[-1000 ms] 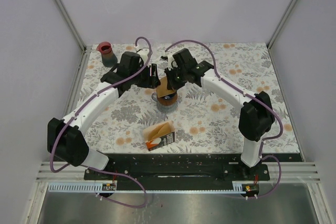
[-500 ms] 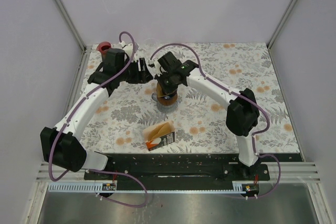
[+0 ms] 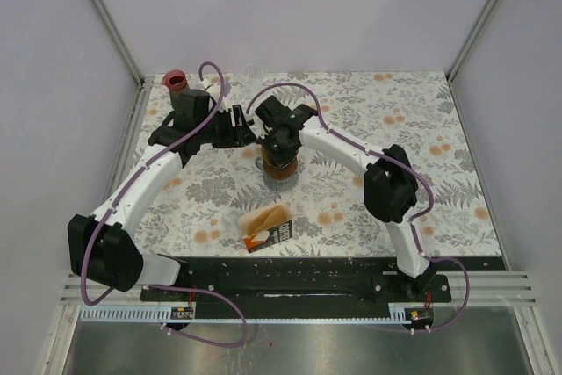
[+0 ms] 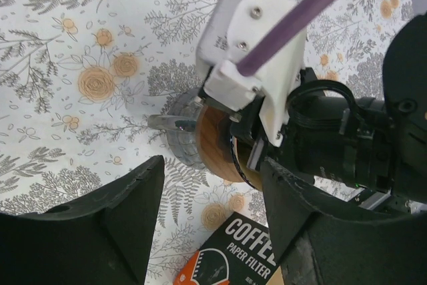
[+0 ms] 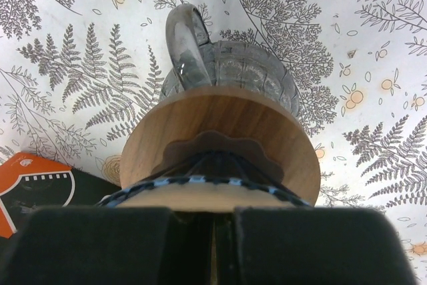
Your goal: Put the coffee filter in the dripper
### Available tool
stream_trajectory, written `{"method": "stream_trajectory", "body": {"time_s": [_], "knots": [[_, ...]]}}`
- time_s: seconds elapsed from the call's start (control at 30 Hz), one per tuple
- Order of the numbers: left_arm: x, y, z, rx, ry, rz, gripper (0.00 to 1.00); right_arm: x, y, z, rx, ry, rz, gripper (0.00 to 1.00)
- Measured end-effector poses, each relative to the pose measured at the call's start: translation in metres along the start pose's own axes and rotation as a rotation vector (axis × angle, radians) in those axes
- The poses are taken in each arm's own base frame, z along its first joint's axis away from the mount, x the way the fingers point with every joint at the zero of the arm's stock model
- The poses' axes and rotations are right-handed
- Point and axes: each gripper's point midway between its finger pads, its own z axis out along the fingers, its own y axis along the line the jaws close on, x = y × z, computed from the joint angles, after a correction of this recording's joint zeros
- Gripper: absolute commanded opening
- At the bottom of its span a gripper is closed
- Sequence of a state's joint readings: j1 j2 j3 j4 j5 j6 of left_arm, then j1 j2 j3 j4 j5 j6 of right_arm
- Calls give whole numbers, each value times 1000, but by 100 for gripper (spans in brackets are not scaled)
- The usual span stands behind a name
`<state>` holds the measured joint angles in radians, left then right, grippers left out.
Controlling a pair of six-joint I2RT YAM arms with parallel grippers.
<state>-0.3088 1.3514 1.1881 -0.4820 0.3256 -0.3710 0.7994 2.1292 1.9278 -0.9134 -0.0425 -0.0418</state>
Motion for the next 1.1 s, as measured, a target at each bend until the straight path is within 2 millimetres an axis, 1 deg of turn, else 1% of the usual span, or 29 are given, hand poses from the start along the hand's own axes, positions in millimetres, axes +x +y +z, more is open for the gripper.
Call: {"method": "stream_trajectory", "body": {"time_s": [0.07,0.17,0.27,0.53,0.73,0.93,1.1], "knots": [[4,-1,2,7,8,-5,62,1,0,3,1,10,0,0],[8,-2,5,12,17,-10,58,2,-1,5,1,17,-4,0],[8,-3,6,17,16,-15,54,2,-1,6,0,19,-5,0],[9,-7,10,28,13,-6,52,3,-2,7,3,27,-2,0],[9,-11,14,44,-3,-7,45,5,-6,6,8,36,5,0],[9,-12,13,50,-5,-47,45,5,-6,6,9,37,1,0],[13,-7,6,49,24,-116,51,4,-3,6,2,33,-8,0]]}}
